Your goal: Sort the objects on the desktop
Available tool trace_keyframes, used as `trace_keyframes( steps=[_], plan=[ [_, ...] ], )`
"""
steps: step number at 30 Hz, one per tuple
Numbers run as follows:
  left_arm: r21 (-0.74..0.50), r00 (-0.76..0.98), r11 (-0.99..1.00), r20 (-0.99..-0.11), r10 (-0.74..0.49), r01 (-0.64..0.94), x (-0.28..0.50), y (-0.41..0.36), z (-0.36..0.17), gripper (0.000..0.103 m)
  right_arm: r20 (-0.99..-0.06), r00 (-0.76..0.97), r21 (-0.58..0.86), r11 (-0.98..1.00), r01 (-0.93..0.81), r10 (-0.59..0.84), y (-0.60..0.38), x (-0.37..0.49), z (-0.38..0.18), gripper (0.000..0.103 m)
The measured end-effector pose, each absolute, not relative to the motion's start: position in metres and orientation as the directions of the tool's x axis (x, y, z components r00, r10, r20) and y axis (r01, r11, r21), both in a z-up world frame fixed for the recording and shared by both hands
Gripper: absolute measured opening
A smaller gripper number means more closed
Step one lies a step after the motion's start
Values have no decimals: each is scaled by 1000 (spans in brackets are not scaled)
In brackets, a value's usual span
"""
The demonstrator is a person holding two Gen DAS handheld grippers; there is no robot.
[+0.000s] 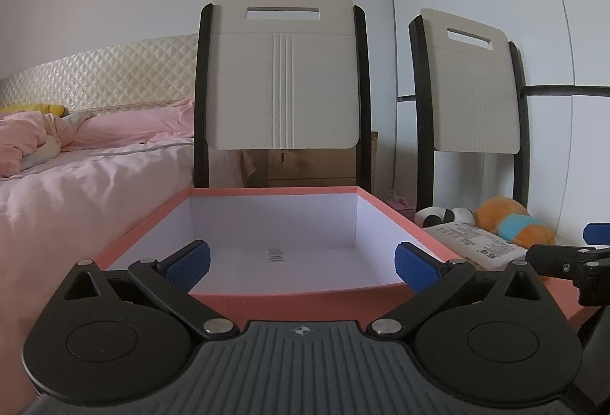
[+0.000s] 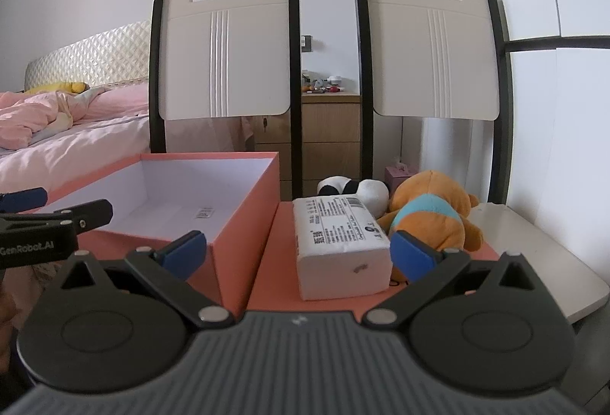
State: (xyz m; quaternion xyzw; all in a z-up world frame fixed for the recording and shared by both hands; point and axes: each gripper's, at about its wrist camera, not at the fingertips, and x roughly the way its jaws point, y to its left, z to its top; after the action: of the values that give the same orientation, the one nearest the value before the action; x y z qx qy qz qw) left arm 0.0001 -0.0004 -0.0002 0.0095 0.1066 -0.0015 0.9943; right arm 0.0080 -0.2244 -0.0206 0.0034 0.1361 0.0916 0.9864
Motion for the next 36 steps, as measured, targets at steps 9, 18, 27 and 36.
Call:
trace_keyframes(
  steps=[9, 18, 27, 36],
  plan=[
    [16, 981, 1000, -196, 2, 1, -1, -1, -1, 103, -238, 953, 38, 982, -186, 190, -228, 1, -18, 103],
    [18, 979, 1000, -203, 9, -6, -1, 2, 2, 103, -230, 953, 56, 980, -189, 197, -229, 1, -14, 103],
    [22, 979, 1000, -204, 25, -21, 1, 1, -1, 103, -225, 953, 60, 979, -194, 203, -227, 4, -15, 103],
    [32, 978, 999, -209, 19, -13, 2, 6, 0, 103, -237, 946, 55, 975, -215, 222, -223, 8, -21, 103]
  ],
)
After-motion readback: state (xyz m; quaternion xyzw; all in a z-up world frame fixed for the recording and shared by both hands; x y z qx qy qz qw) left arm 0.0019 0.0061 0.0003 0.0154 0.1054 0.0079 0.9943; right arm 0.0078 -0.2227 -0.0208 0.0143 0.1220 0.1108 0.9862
